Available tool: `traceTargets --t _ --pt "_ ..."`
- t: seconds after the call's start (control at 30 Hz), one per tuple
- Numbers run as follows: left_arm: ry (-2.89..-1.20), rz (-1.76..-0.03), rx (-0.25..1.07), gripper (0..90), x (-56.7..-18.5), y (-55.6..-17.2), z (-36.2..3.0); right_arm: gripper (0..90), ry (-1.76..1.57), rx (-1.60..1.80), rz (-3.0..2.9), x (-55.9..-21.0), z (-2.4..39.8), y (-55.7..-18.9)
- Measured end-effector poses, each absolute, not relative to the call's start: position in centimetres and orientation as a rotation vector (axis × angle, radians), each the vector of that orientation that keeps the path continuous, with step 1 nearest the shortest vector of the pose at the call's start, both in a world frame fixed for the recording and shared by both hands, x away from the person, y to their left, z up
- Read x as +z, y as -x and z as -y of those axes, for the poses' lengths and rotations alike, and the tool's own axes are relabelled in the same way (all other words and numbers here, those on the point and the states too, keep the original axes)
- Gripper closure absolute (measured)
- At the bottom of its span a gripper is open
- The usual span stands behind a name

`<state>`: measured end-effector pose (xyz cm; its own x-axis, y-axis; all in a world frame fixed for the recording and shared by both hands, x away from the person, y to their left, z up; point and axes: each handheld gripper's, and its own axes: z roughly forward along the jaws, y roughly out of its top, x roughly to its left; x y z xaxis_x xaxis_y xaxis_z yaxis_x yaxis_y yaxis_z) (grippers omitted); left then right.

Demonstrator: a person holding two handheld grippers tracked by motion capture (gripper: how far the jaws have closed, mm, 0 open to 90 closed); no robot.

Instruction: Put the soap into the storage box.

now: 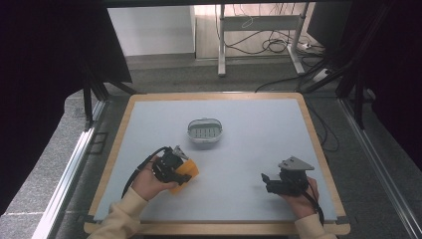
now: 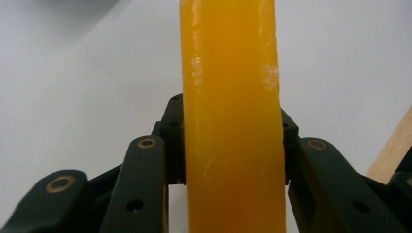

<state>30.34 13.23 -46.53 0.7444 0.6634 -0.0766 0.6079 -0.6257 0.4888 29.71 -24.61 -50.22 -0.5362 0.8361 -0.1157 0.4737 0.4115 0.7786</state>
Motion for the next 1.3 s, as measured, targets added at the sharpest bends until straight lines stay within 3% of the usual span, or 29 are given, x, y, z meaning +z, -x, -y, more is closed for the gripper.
traceTargets --t 1.3 --pt "-2.419 -0.911 0.171 62.0 -44.0 -31.9 -13.8 12.2 -1.121 0.97 -2.172 -50.3 24.7 -29.7"
